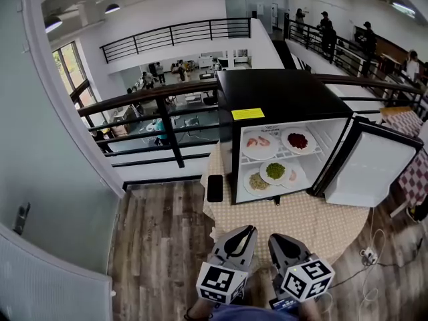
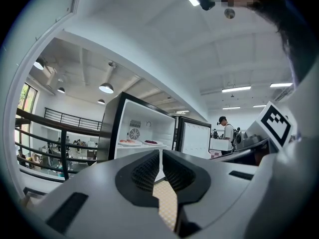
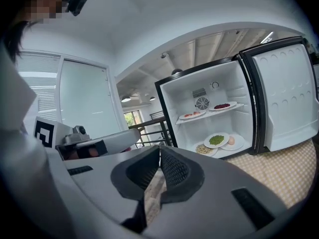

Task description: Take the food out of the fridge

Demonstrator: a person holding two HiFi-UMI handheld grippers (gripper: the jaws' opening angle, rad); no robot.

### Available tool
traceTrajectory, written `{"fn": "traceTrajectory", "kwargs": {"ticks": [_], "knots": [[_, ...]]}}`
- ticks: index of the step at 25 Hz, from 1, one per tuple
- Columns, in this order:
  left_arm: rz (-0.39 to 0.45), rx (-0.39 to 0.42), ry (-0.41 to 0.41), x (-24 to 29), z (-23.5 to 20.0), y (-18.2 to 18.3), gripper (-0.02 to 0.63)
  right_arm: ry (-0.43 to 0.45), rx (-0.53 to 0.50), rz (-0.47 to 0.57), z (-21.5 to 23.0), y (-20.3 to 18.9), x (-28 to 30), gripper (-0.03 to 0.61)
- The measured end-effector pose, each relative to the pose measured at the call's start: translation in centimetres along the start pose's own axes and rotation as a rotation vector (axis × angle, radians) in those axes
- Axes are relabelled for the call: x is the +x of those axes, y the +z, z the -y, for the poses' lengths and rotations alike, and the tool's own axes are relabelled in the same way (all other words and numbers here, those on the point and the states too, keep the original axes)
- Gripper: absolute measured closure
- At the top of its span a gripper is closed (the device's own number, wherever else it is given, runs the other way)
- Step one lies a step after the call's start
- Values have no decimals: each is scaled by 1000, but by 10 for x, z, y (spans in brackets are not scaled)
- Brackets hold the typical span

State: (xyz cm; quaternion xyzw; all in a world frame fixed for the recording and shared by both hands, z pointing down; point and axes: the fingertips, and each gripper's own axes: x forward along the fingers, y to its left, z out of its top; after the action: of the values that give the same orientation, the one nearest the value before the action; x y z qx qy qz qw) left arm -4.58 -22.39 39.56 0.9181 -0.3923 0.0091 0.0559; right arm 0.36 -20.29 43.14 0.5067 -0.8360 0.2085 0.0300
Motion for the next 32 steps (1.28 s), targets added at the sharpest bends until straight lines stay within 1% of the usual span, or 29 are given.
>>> {"fn": "traceTrajectory", "kwargs": {"ticks": [6, 9, 15, 20, 26, 29, 32], "knots": [[-19, -5, -9, 14, -23, -8, 594, -10, 23, -2, 4, 1, 21, 557], [-39, -18, -15, 16, -27, -13, 594, -20, 43, -19, 7, 0, 25, 557], [-75, -7, -30, 24, -24, -23, 594, -17, 123, -15, 15, -5, 29, 557], [-96, 3, -13, 31, -24, -26, 594, 8, 158, -41, 28, -6, 40, 557], [-90, -2, 40, 52, -37, -18, 594, 41, 191, -33, 47, 10, 56, 557], [-85, -4, 68, 64, -41, -15, 594, 34, 208, -29, 64, 19, 64, 556], [-84, -7, 90, 74, -43, -14, 594, 2, 255, -33, 83, 30, 75, 555]]}}
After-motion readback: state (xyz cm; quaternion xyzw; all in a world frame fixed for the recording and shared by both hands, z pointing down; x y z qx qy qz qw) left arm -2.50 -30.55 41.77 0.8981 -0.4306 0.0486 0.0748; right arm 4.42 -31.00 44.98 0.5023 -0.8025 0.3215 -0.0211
